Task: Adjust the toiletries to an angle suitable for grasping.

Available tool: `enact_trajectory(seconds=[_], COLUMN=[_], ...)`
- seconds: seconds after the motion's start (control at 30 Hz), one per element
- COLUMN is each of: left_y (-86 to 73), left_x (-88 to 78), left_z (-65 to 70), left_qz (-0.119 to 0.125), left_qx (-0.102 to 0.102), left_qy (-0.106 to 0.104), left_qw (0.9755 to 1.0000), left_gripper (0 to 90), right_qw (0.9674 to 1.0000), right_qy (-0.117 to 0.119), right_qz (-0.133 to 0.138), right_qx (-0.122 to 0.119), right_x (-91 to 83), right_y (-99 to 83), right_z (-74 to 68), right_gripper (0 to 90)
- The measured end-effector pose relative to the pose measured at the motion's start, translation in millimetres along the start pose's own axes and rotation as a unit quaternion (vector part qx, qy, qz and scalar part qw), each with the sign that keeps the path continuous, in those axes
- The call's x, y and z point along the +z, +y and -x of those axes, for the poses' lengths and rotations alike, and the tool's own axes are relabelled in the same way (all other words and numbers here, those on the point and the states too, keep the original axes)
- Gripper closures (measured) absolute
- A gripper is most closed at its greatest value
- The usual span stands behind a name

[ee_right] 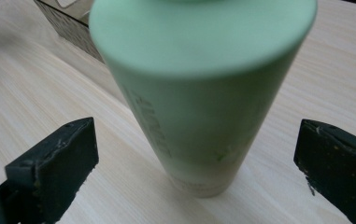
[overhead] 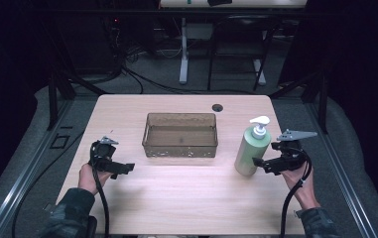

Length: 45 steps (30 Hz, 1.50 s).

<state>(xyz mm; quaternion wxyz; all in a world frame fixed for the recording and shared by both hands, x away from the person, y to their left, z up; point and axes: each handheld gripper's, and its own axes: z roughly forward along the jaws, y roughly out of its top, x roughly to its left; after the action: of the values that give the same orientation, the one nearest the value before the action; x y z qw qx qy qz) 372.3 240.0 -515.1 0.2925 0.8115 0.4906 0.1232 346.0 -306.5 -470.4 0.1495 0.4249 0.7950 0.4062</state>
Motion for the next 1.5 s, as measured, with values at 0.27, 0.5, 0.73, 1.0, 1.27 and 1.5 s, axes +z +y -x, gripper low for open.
enact_trajectory(seconds=[0.27,0.5,0.73,1.0,1.27,1.5], left_y=[-0.3,-0.1,0.2,0.3,0.4,0.5], left_x=[0.0,0.5,1.3,1.6,1.2,0.7], left_z=[-0.1,0.7,0.6,0.8,0.8,0.7], left_qz=[0.000,0.000,-0.002,-0.002,-0.001,-0.001], left_qx=[-0.001,0.000,0.002,0.003,0.004,0.005], left_qy=[-0.001,-0.002,-0.003,-0.003,-0.003,-0.003], left_qw=[1.0000,1.0000,1.0000,1.0000,1.0000,1.0000], left_gripper=[0.1,0.1,0.1,0.1,0.1,0.1], right_qw=[0.9999,0.9996,0.9989,0.9982,0.9980,0.9979], right_qy=[-0.008,-0.007,-0.015,-0.017,-0.025,-0.035], right_qz=[0.014,0.026,0.044,0.056,0.056,0.053], right_qx=[-0.001,-0.007,-0.005,-0.008,-0.015,-0.013], right_x=[6.2,9.6,10.4,11.6,11.3,11.2], right_y=[7.7,13.9,19.0,22.8,24.0,24.0], right_z=[-1.7,-2.5,-2.2,-2.6,-5.4,-10.3], right_gripper=[0.0,0.8,2.4,8.1,10.6,11.0])
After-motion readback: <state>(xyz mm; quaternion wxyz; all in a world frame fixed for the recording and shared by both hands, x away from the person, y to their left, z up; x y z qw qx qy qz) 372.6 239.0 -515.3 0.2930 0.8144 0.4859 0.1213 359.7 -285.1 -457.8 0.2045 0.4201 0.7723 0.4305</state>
